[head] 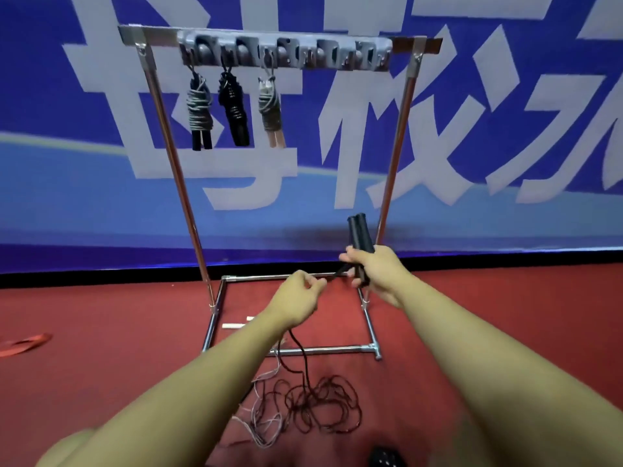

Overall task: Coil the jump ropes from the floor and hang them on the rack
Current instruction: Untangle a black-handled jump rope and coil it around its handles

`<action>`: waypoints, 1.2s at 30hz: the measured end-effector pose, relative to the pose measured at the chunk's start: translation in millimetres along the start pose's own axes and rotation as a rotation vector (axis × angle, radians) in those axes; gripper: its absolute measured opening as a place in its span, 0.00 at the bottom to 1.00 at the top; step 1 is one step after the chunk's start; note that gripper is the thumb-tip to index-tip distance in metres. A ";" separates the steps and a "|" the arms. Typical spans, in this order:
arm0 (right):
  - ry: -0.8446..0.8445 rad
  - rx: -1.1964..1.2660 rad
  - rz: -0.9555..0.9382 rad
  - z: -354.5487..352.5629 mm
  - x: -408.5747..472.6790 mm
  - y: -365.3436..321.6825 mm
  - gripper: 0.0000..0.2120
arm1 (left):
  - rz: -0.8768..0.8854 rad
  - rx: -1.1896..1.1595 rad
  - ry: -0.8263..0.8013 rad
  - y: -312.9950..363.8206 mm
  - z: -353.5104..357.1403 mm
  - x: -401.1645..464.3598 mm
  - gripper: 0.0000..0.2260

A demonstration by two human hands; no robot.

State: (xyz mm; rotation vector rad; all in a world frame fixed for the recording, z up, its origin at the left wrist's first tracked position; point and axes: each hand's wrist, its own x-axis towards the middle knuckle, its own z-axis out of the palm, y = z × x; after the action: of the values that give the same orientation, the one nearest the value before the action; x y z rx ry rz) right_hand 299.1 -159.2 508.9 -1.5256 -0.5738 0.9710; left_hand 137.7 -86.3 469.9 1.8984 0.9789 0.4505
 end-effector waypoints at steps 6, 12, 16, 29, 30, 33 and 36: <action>-0.360 -1.210 0.008 -0.2 23.5 103.5 0.07 | 0.414 1.066 -0.189 -29.5 14.0 4.3 0.13; -0.881 -1.278 0.083 13.6 4.0 108.1 0.13 | 0.350 0.668 -0.529 -82.6 -7.4 14.6 0.16; -1.120 -0.790 0.334 13.6 -6.5 78.4 0.08 | 0.093 0.112 -0.551 -85.7 -20.4 23.5 0.17; -0.235 0.223 0.014 14.6 17.8 62.5 0.10 | 0.009 -0.686 -0.060 -50.0 26.0 18.0 0.18; -0.215 0.224 0.013 18.3 16.9 63.4 0.11 | 0.005 -0.628 -0.015 -49.0 28.7 16.9 0.16; -0.185 0.236 0.018 27.0 16.5 68.2 0.12 | -0.028 -0.616 0.083 -51.3 29.8 17.2 0.17; -0.160 0.201 0.005 27.8 16.6 68.4 0.09 | -0.057 -0.633 0.090 -48.8 28.8 14.1 0.18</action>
State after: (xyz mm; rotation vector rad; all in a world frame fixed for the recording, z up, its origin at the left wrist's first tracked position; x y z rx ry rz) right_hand 273.6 -144.0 439.3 -1.2797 -0.5670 1.1265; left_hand 143.4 -79.0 412.3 1.2865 0.8193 0.7202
